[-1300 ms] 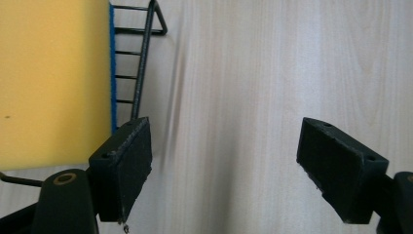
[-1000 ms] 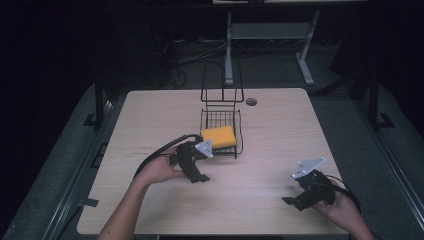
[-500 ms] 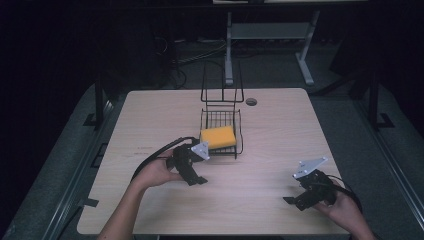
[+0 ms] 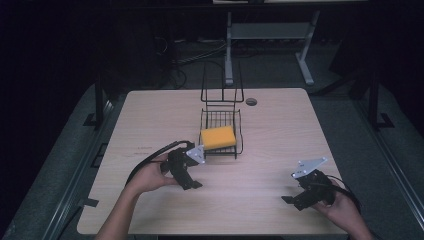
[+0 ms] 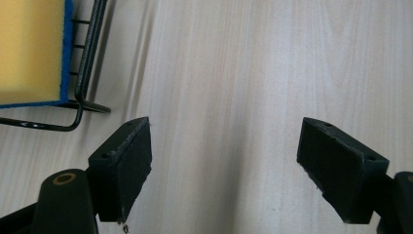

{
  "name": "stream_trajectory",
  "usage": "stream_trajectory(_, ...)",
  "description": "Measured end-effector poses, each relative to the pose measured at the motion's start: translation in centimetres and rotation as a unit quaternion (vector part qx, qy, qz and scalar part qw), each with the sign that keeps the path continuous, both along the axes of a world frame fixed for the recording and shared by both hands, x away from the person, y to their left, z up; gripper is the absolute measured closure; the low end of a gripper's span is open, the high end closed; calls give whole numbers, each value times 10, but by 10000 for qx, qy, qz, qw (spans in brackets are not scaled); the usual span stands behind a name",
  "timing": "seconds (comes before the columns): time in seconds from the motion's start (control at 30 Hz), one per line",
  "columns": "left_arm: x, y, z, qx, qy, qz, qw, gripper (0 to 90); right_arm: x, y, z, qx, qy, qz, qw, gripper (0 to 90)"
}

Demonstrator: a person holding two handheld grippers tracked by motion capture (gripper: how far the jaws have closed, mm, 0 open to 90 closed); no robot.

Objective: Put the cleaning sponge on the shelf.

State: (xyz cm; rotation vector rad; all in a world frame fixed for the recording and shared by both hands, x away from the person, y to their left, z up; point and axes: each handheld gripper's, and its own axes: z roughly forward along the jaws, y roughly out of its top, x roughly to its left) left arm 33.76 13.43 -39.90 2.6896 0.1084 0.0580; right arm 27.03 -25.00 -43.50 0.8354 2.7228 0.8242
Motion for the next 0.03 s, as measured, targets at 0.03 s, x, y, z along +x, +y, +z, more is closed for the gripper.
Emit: stream_trajectory(0.03,0,0,0,0,0,0,10000,198,0,0,0,23,-26,12,10000,137)
